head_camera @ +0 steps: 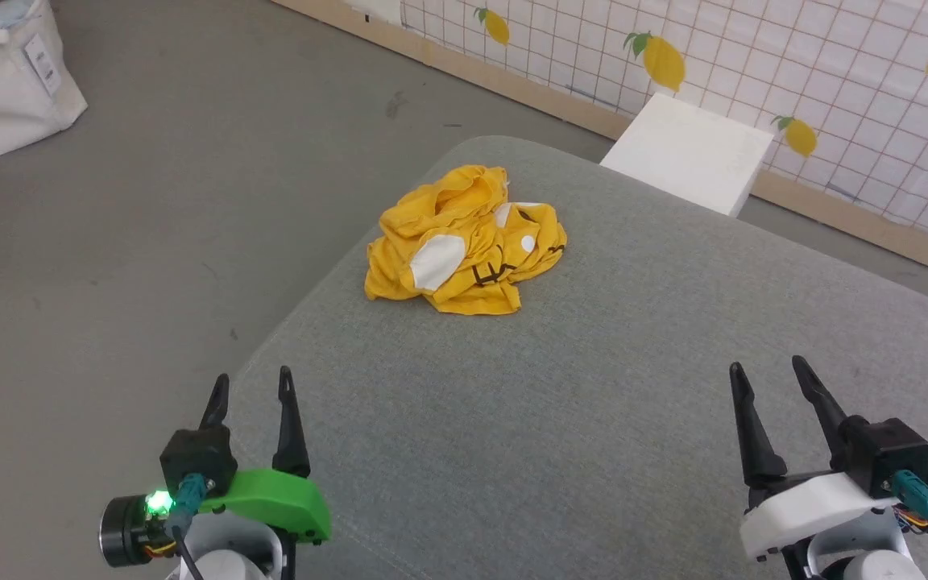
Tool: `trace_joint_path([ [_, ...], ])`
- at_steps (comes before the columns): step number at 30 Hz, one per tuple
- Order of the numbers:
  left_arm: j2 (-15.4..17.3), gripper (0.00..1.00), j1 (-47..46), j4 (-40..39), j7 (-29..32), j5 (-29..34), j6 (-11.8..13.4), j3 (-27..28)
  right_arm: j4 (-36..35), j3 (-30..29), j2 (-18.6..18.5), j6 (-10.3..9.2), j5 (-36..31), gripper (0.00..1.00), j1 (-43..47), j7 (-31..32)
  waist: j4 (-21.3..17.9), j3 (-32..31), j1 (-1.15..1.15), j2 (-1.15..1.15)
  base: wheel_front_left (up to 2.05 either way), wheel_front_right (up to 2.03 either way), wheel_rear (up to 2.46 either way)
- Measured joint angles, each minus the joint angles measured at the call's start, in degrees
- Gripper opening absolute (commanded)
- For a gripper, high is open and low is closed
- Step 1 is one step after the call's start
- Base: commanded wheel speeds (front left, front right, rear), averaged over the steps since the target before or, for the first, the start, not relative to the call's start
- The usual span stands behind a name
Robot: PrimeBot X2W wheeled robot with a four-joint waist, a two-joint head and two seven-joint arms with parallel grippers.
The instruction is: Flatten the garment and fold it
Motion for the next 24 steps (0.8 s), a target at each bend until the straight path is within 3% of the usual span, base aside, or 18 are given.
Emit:
trace_joint_path([
  [4, 0.47, 1.00, -3.20, 1.38, -0.30, -1.66, -1.43, -0.43, -0.11, 0.14, 0.01, 0.00, -0.02, 1.00, -0.36, 0.01, 0.29, 1.03, 0.00, 0.00, 0.00, 0.00, 0.00],
  [12, 1.87, 1.00, -22.16, 6.51, 6.24, -8.77, -7.25, 0.35, -3.25, 1.58, 0.10, 0.00, -2.37, 1.00, -6.07, 0.96, -0.83, 6.03, 0.00, 0.00, 0.00, 0.00, 0.00],
  [19, 8.58, 1.00, -40.67, 13.49, 22.12, -14.66, -11.40, 2.43, -4.55, 2.83, 0.10, 0.00, -3.15, 1.00, -12.21, 0.63, -4.33, 13.61, 0.01, 0.00, 0.00, 0.00, 0.00],
  [24, 15.35, 1.00, -45.43, 16.39, 34.63, -16.96, -12.44, 4.28, -3.15, 4.31, 0.14, 0.00, -1.88, 1.00, -15.09, -1.19, -10.11, 18.69, 0.01, 0.00, 0.00, 0.00, 0.00],
])
